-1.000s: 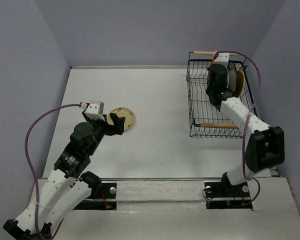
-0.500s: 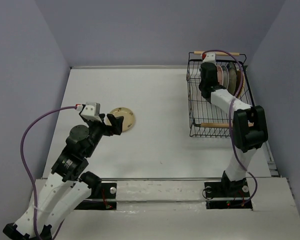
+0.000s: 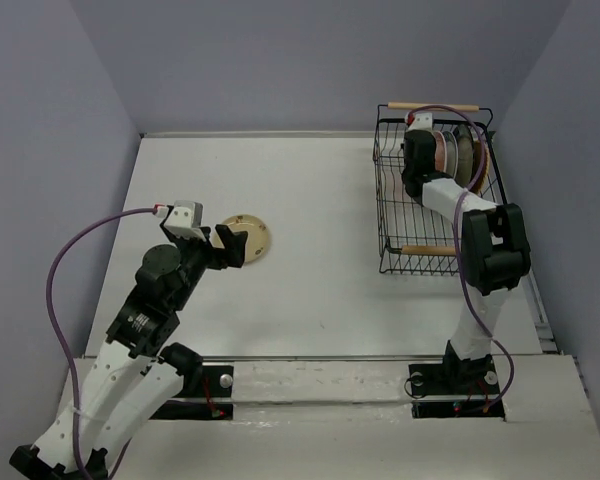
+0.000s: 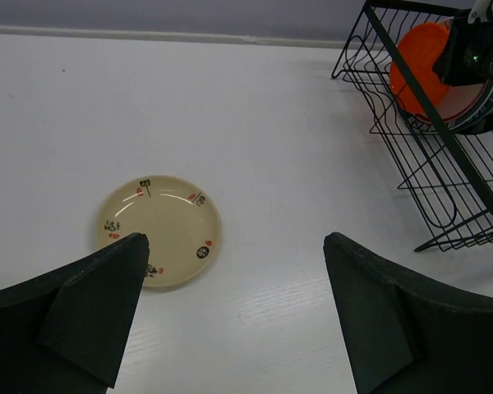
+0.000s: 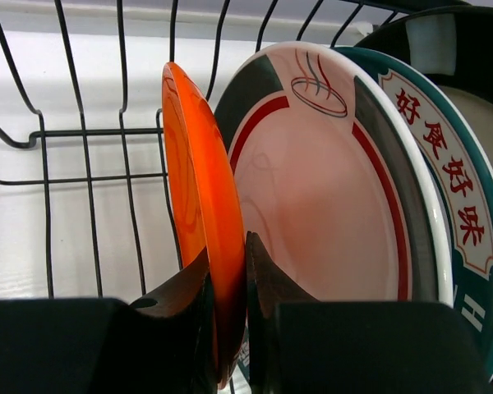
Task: Load the plates into the dish rack
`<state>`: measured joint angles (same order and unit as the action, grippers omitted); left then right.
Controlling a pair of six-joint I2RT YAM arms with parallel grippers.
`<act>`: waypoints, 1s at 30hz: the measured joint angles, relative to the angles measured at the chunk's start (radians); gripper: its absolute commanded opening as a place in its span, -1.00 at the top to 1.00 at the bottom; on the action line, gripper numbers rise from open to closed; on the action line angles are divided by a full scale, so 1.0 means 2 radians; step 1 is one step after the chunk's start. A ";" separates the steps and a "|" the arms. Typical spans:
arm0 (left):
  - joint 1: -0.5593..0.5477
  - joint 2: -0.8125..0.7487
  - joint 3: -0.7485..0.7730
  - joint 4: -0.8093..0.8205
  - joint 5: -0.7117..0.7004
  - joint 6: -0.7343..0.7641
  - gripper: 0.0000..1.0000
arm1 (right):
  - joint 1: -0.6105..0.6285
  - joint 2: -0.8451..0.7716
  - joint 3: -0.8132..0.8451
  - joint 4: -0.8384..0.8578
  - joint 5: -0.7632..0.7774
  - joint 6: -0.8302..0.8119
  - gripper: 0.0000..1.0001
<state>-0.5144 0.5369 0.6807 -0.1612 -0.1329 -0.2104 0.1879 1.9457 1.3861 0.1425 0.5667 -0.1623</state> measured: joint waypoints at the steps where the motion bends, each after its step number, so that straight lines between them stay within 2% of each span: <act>1: 0.003 0.002 0.000 0.000 0.001 0.000 -0.98 | 0.000 0.000 0.000 0.001 -0.003 0.002 0.86; 2: 0.005 0.004 0.000 0.000 0.004 0.000 -0.98 | 0.000 0.000 0.000 0.000 -0.004 0.004 0.86; 8: 0.023 0.016 0.000 0.001 0.016 0.000 -0.98 | -0.003 0.007 -0.001 0.000 -0.009 0.016 0.57; 11: 0.032 0.026 0.000 0.002 0.022 -0.001 -0.98 | -0.004 0.010 -0.007 -0.001 -0.012 0.029 0.25; 12: 0.034 0.029 0.000 0.003 0.024 -0.001 -0.98 | -0.005 0.010 -0.009 0.000 -0.014 0.034 0.00; 15: 0.045 0.044 0.000 0.003 0.029 -0.004 -0.98 | -0.005 0.010 -0.013 -0.001 -0.019 0.047 -0.34; 21: 0.071 0.074 0.000 0.003 0.036 -0.010 -0.98 | -0.005 -0.019 -0.014 -0.028 -0.040 0.088 -0.54; 30: 0.124 0.160 0.000 0.003 0.084 -0.046 -0.98 | -0.001 -0.198 -0.039 -0.041 -0.137 0.170 -0.59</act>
<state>-0.2668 0.8577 0.6807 -0.1551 0.0353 -0.3016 0.1852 1.5494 1.3083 0.0612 0.2935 0.1772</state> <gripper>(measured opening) 0.990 0.797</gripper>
